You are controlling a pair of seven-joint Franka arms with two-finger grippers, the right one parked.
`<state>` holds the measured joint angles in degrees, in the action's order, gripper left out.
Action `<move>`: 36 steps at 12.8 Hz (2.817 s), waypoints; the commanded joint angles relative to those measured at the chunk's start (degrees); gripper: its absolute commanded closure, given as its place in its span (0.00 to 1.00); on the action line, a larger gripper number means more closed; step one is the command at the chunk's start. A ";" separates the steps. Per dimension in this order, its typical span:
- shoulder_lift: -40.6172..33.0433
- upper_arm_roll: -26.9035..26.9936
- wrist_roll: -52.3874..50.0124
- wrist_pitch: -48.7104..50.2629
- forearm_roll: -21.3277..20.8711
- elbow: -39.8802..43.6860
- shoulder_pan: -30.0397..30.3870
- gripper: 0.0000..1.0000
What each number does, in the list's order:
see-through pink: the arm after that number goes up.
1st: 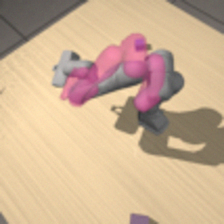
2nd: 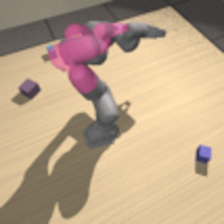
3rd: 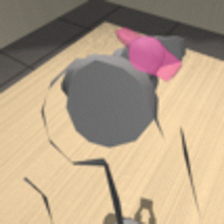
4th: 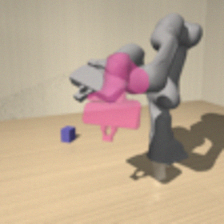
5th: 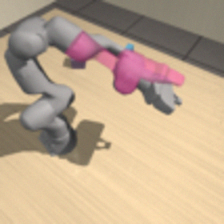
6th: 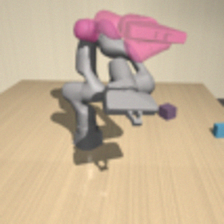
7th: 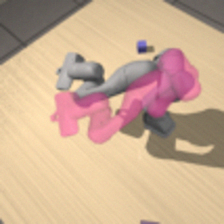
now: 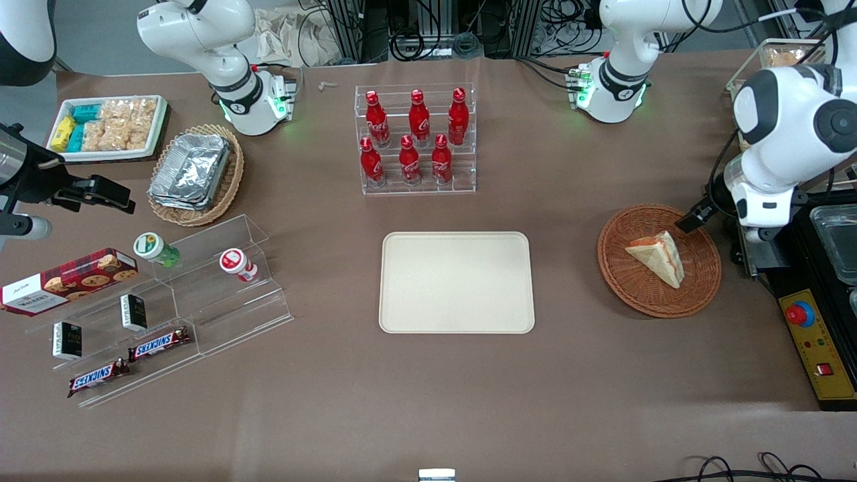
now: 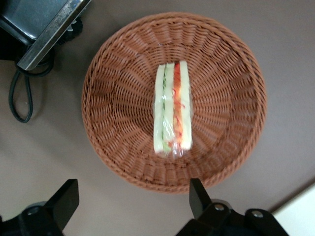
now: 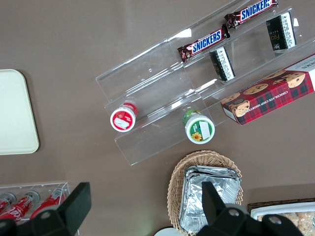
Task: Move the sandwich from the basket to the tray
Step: 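Lower the left gripper and close it on the wrapped sandwich, then lift the sandwich and carry it toward the cream tray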
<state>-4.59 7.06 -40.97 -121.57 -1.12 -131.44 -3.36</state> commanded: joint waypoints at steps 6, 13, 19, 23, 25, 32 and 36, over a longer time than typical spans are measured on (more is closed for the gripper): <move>11.17 0.32 -2.63 -14.56 2.18 -2.59 -0.33 0.00; 17.68 0.15 -2.63 -22.48 2.35 -4.09 -0.42 0.00; 17.78 -0.90 -2.54 -23.18 2.35 -3.38 -0.86 1.00; 10.51 -2.39 -2.72 -17.86 2.27 -2.25 -0.95 1.00; 7.42 -3.27 -2.01 -6.37 1.57 3.09 -0.95 1.00; 6.88 -14.34 7.01 19.43 0.95 21.92 -1.04 1.00; 8.54 -23.03 9.77 18.05 0.25 22.46 -1.56 1.00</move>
<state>2.08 -12.90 -32.66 -103.63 0.37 -110.76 -4.66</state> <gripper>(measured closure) 0.793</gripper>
